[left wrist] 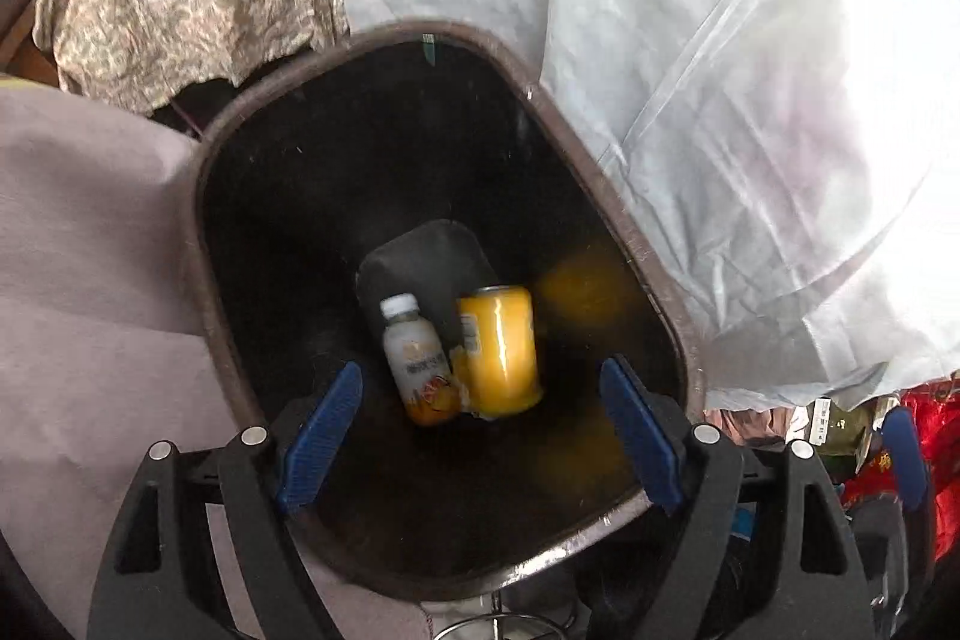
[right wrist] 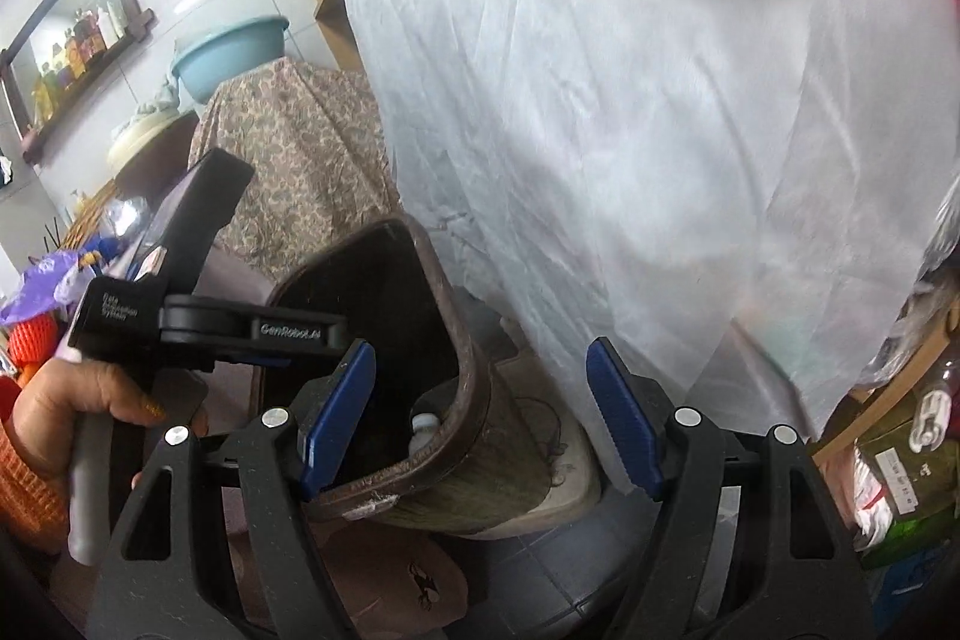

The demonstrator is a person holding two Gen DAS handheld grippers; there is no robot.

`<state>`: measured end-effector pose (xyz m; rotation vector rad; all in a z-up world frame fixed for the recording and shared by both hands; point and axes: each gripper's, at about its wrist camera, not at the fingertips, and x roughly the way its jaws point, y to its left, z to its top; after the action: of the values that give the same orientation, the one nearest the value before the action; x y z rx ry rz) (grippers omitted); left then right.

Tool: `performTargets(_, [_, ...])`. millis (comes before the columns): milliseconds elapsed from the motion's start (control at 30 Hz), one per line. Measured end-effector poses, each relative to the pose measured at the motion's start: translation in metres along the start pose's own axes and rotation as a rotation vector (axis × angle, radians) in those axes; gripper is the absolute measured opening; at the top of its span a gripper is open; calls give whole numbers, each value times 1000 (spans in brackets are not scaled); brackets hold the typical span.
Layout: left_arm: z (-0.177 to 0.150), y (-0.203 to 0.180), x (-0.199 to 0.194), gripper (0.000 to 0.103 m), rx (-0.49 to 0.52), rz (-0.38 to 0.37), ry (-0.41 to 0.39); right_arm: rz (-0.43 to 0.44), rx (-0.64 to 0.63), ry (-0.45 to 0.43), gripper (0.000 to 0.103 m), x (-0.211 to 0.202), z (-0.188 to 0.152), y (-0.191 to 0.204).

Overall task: Collect trash
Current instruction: 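Lower the yellow can and foam net into the bin, open both grippers, then grasp the blue snack wrapper with right gripper while left grasps purple bag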

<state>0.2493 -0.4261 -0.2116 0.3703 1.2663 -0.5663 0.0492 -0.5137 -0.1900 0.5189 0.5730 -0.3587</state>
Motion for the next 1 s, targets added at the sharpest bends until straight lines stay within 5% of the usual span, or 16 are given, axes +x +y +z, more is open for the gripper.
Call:
performTargets(233, [-14,5,-91,85,6,-70,-181,12,-6,-29,75,-20,13,7])
performTargets(500, [-86,60,-203,92,48,-17,-442,129,-63,14,76,-27,15,51])
performTargets(733, [-152,141,-244,93,-83,47,-539,275,-184,38,78,-41,8,114])
performTargets(867, [-188,194,-259,93,-237,94,-553,309,-256,48,80,-45,3,149])
performTargets(1000, [-219,240,-269,93,-418,65,-578,338,-314,61,80,-48,-2,177])
